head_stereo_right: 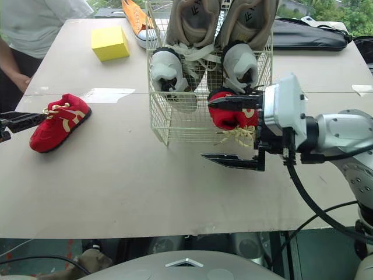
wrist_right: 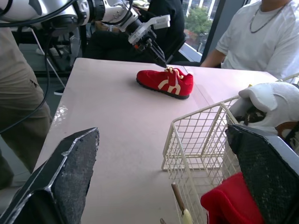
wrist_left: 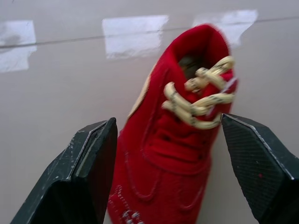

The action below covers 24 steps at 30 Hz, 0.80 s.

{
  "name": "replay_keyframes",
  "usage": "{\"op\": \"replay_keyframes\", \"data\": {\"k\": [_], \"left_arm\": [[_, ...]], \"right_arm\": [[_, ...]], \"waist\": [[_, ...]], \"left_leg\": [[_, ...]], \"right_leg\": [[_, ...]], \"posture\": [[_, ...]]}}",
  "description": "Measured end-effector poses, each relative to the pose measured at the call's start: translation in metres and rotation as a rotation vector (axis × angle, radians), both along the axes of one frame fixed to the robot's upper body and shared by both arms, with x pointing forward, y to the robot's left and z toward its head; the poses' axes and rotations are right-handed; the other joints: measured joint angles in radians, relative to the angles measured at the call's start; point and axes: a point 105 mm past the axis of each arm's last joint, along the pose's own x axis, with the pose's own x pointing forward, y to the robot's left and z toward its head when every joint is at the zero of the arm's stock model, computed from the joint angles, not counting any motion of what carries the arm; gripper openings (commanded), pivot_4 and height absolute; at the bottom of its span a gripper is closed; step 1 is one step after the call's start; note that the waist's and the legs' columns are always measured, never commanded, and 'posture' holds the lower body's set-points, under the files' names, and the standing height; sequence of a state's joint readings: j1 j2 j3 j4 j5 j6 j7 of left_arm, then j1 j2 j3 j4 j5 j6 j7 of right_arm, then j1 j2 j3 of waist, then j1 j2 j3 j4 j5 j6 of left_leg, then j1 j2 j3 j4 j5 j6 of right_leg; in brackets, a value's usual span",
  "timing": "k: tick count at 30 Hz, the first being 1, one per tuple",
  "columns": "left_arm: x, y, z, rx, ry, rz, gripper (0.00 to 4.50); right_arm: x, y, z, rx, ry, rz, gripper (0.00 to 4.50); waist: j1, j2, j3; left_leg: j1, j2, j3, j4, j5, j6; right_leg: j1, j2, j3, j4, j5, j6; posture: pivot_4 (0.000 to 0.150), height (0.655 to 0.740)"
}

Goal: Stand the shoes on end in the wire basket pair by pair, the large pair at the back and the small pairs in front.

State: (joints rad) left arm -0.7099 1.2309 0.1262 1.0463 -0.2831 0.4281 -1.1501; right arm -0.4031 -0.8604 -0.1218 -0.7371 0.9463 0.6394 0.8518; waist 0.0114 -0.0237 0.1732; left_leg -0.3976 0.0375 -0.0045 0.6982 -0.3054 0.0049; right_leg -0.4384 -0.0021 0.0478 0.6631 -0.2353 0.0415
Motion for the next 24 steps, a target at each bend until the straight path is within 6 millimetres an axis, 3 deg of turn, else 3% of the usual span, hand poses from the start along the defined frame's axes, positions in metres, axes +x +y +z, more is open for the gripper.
{"op": "replay_keyframes", "data": {"k": [5,11,14,16,20,24], "left_arm": [[-0.001,0.009,-0.007,0.113,0.101,0.002,3.87],[0.009,-0.021,-0.037,0.091,0.245,-0.168,3.87],[0.011,-0.037,-0.052,0.018,0.284,-0.231,3.08],[0.008,-0.046,-0.054,-0.084,0.294,-0.262,2.05],[0.003,-0.057,-0.057,-0.217,0.316,-0.291,0.74],[-0.002,-0.066,-0.055,-0.453,0.258,-0.281,0.63]], "right_arm": [[-0.003,-0.004,0.002,0.008,-0.027,-0.052,4.43],[-0.01,-0.005,0.002,0.007,-0.037,-0.106,4.43],[-0.011,-0.006,0.001,0.0,-0.021,-0.128,4.5],[-0.013,-0.006,0.002,-0.01,-0.025,-0.143,4.5],[-0.013,-0.005,0.002,-0.007,-0.015,-0.148,4.5],[-0.011,-0.003,0.0,-0.009,-0.001,-0.135,4.5]], "waist": [[-0.003,0.0,0.0],[0.003,0.002,-0.002],[0.001,0.006,-0.005],[0.002,0.007,-0.005],[0.001,0.007,-0.005],[-0.007,0.002,-0.005]], "left_leg": [[-0.001,0.0,0.0,0.0,0.0,0.0],[0.0,-0.001,0.001,0.002,0.0,0.0],[0.002,-0.001,0.001,0.002,0.0,0.0],[0.003,-0.001,0.0,0.003,0.0,0.0],[0.003,-0.001,-0.001,0.005,0.0,0.0],[0.0,0.0,-0.002,0.005,0.0,0.0]], "right_leg": [[-0.001,0.0,0.001,0.001,0.0,0.0],[0.001,-0.002,0.001,0.001,0.0,0.0],[0.002,-0.002,0.002,0.003,0.0,0.0],[0.002,-0.001,0.001,0.008,0.0,0.0],[0.001,-0.001,0.001,0.01,0.0,0.0],[-0.001,-0.001,0.0,0.009,0.0,0.0]], "posture": [[0.15,0.74],[0.15,0.74],[0.15,0.74],[0.15,0.74],[0.15,0.74],[0.15,0.74]]}}
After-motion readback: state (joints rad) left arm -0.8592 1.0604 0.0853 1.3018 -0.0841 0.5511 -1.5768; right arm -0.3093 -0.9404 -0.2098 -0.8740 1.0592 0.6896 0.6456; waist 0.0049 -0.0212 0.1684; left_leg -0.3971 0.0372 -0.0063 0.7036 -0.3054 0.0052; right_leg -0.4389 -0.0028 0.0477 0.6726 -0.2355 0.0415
